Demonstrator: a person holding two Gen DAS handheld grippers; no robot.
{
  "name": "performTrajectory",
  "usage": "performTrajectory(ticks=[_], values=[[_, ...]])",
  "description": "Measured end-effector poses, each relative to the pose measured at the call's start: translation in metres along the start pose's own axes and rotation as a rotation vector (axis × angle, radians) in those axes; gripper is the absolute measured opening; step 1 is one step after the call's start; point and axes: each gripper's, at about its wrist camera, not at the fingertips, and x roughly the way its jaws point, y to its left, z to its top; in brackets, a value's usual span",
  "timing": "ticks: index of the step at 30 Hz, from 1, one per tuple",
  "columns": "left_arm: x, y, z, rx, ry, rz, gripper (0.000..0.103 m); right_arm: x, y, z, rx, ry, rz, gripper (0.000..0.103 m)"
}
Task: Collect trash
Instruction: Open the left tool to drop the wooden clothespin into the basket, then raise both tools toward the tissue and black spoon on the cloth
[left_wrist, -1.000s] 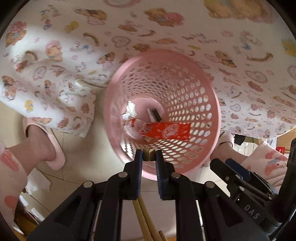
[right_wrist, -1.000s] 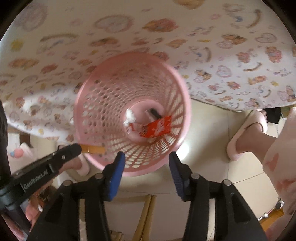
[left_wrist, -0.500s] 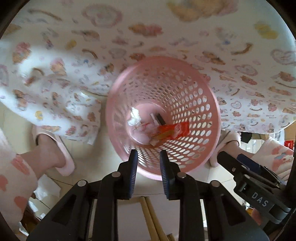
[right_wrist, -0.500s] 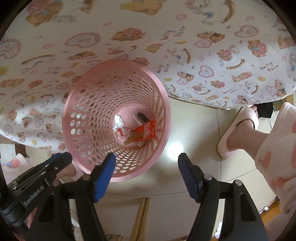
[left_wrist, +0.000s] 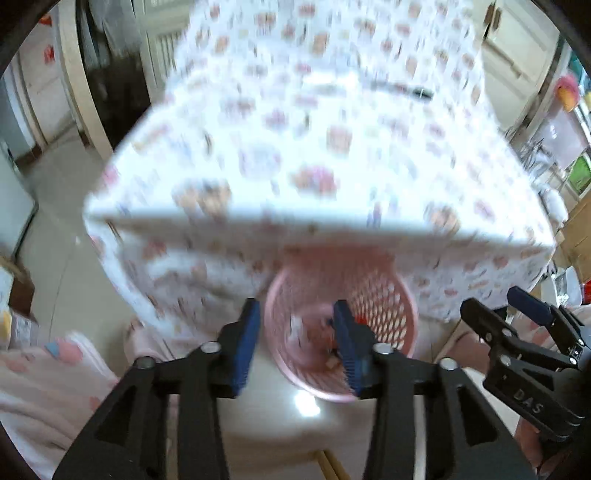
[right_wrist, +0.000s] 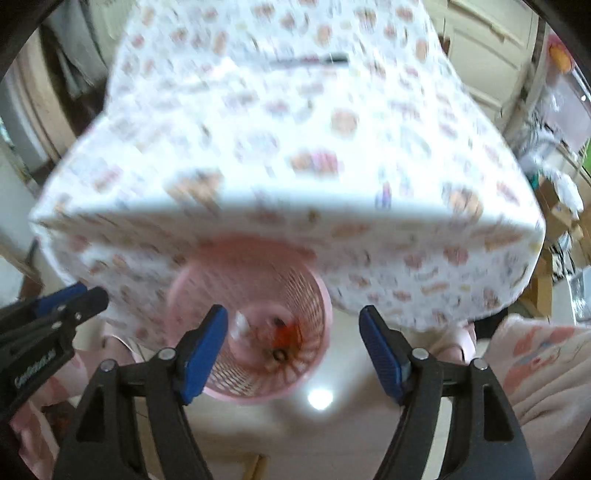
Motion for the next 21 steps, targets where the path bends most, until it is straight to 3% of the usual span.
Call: performTrajectory(ticks=[4, 8, 9, 11, 17, 21], values=[[-0.027, 0.005, 0.011, 0.007, -0.119, 0.021, 0.047, -0.029, 0.0, 0.01, 0.009, -0.105, 0.07, 0.084], [-0.046, 0.002, 0.016, 0.045, -0.214, 0.054, 0.051, -0.047, -0.007, 0.016, 0.04, -0.198, 0.077, 0.088], [-0.048, 0.003, 0.017, 0.042, -0.218, 0.035, 0.057, -0.05, -0.01, 0.017, 0.048, -0.209, 0.081, 0.088], [-0.051, 0.008, 0.019, 0.024, -0.209, 0.002, 0.058, -0.051, -0.013, 0.02, 0.059, -0.213, 0.079, 0.088], [-0.067, 0.01, 0.018, 0.021, -0.273, 0.026, 0.074, -0.051, -0.014, 0.021, 0.051, -0.212, 0.037, 0.091], [-0.075, 0.008, 0.015, 0.036, -0.326, 0.051, 0.089, -0.055, -0.011, 0.02, 0.021, -0.237, 0.019, 0.098]])
